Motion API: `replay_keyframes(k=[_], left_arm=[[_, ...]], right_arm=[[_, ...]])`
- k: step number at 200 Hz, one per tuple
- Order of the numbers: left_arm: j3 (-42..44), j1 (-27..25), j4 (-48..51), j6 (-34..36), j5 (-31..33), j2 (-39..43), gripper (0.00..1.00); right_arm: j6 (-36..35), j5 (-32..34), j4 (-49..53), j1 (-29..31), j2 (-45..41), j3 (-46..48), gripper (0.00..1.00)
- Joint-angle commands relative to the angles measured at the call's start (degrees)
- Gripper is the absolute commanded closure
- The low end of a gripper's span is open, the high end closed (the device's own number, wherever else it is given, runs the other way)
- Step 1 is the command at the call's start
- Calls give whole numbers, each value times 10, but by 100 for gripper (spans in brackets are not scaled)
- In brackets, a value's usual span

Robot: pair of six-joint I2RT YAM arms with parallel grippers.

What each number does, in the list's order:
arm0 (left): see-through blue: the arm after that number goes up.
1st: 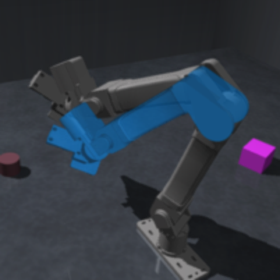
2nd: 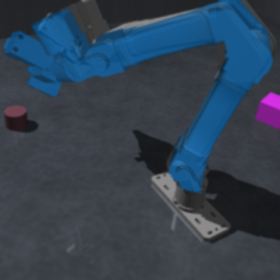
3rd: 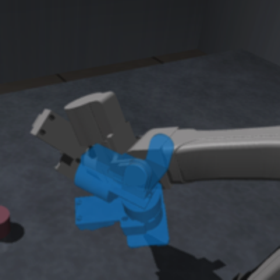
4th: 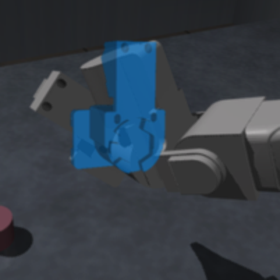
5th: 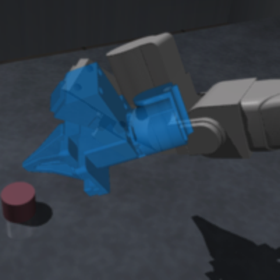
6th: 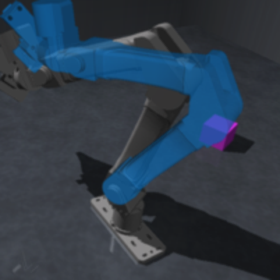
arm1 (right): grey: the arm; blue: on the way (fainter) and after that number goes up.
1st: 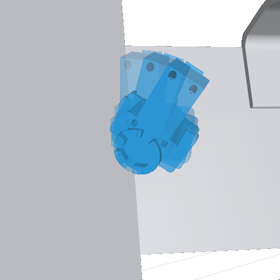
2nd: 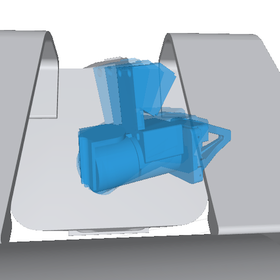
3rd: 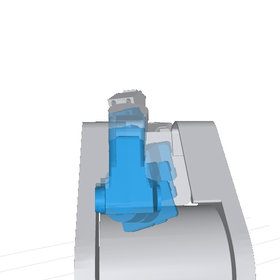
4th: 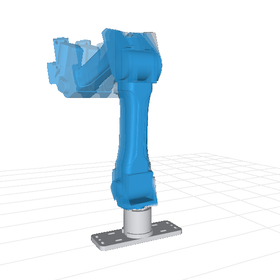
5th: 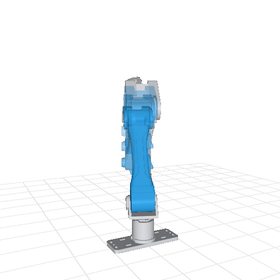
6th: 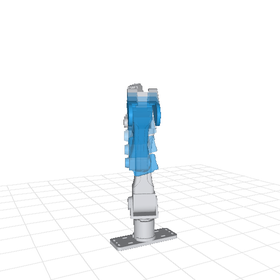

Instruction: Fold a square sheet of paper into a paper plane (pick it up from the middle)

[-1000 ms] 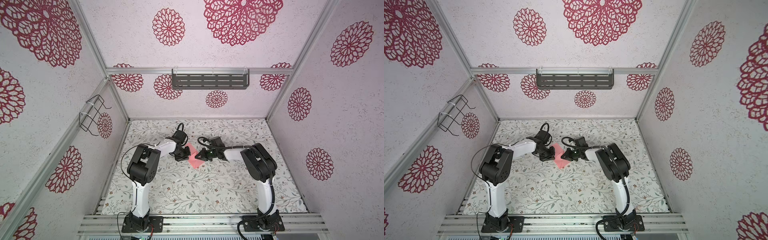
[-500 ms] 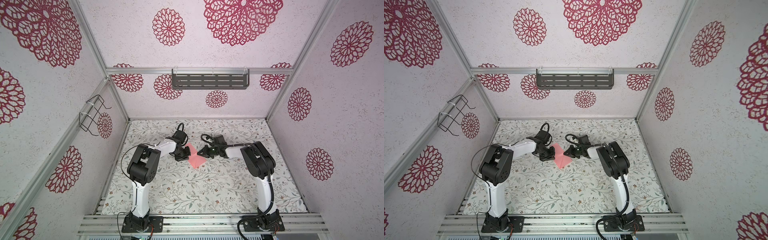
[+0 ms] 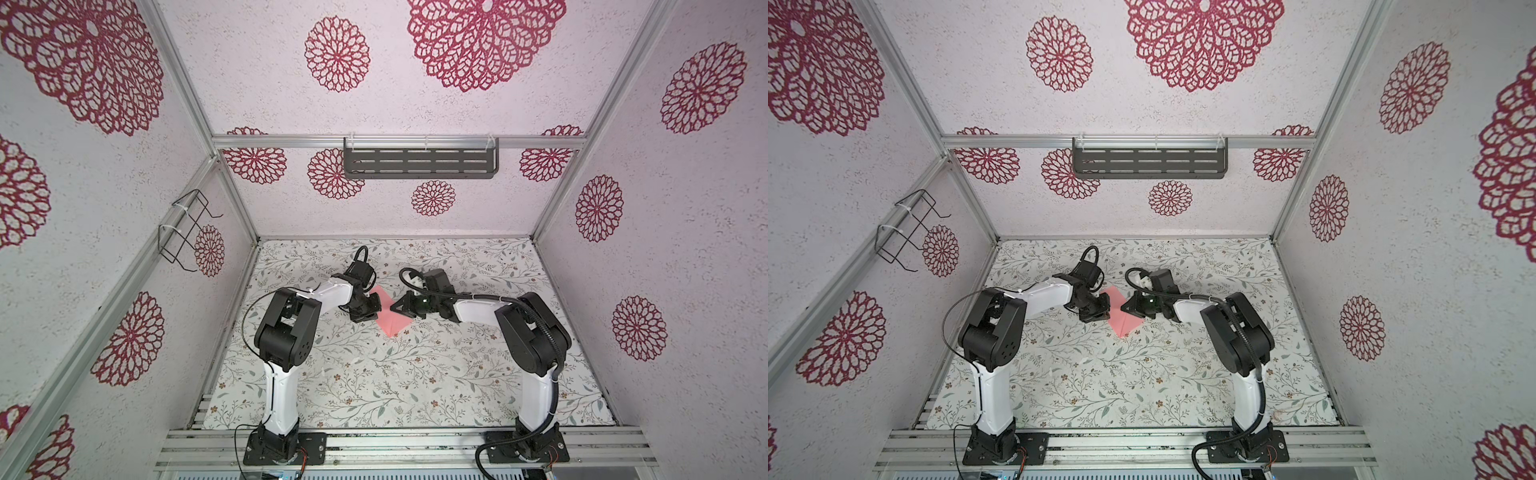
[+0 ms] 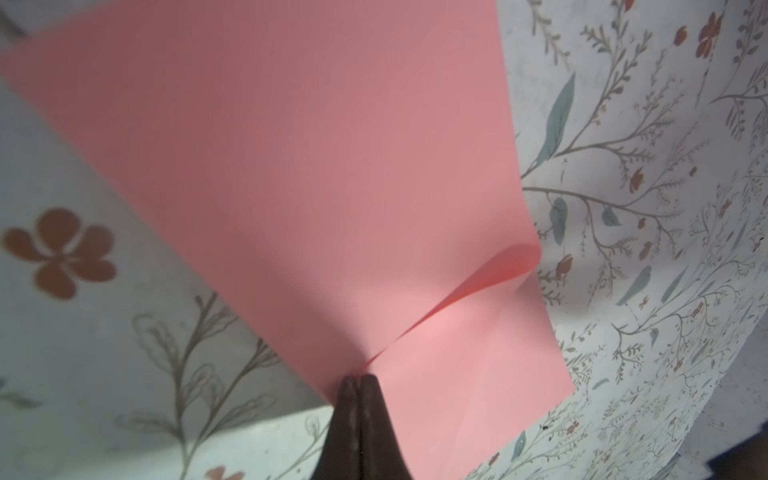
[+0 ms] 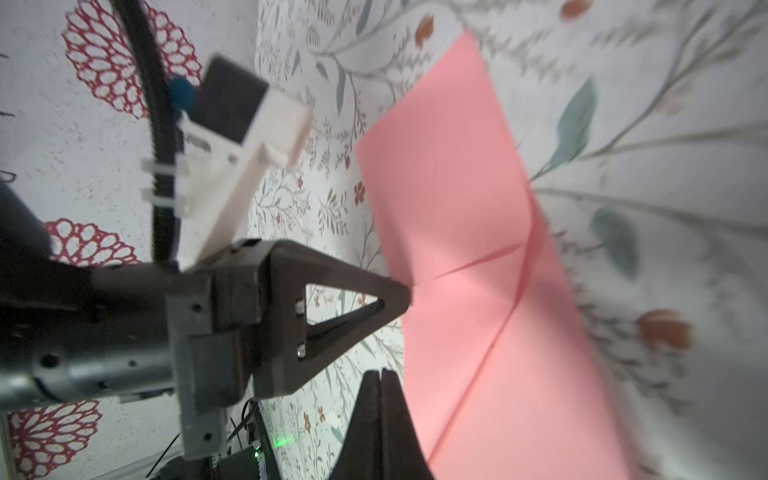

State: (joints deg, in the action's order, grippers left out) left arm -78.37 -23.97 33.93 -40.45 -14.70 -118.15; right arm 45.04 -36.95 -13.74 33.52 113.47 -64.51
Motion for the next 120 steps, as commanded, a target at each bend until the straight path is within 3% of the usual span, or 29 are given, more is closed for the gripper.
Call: replay_keyframes(k=[1, 48, 120], left_arm=[[35, 2, 66, 8, 67, -49, 100], [37, 2, 64, 8, 68, -51, 100], [39, 2, 67, 9, 74, -51, 100]], right_arm=[[33, -21, -17, 9, 9, 12, 99], [25, -31, 2, 15, 32, 11, 99], [-42, 24, 112, 15, 28, 33, 100]])
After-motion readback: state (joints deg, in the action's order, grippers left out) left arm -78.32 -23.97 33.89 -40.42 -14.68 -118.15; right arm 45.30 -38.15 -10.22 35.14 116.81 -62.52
